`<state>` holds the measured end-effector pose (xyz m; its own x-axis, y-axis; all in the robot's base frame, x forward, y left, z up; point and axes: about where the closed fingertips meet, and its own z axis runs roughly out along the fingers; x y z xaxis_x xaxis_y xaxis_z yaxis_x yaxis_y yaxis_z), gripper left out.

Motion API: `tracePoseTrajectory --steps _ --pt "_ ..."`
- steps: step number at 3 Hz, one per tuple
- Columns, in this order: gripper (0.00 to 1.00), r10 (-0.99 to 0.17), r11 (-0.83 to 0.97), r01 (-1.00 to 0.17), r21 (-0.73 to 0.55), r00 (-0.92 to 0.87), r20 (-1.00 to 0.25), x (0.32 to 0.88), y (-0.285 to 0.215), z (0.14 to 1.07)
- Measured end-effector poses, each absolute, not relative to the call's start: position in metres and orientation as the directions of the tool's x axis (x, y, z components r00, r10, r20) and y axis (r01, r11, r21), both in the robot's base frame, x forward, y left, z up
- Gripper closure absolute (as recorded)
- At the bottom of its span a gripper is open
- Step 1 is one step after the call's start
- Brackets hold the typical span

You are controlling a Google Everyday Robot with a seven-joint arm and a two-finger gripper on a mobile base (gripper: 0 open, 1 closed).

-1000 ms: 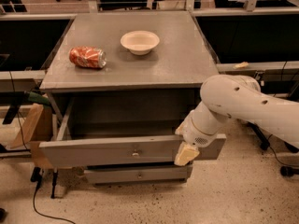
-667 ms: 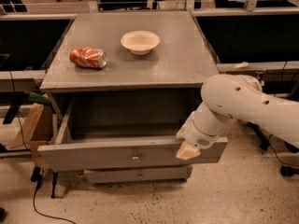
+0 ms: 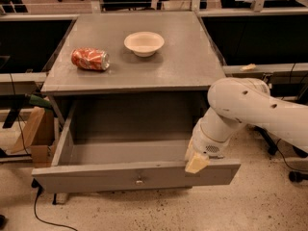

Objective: Open top drawer

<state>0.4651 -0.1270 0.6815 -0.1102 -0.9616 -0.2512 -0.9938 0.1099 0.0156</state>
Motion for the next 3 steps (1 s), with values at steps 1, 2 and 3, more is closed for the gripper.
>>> tracePoseTrajectory --steps 1,2,3 --pt "0.81 -0.962 0.113 -0.993 0.021 -0.114 -0.250 0.4640 -0.1271 0.6815" --pt "0.58 -0.961 0.104 -0.994 0.021 -0.106 -0.256 0.4588 -0.1259 0.6808" --pt "0.35 -0.961 0.104 -0.994 0.021 -0.106 -0.256 0.4588 -0.1259 0.6808"
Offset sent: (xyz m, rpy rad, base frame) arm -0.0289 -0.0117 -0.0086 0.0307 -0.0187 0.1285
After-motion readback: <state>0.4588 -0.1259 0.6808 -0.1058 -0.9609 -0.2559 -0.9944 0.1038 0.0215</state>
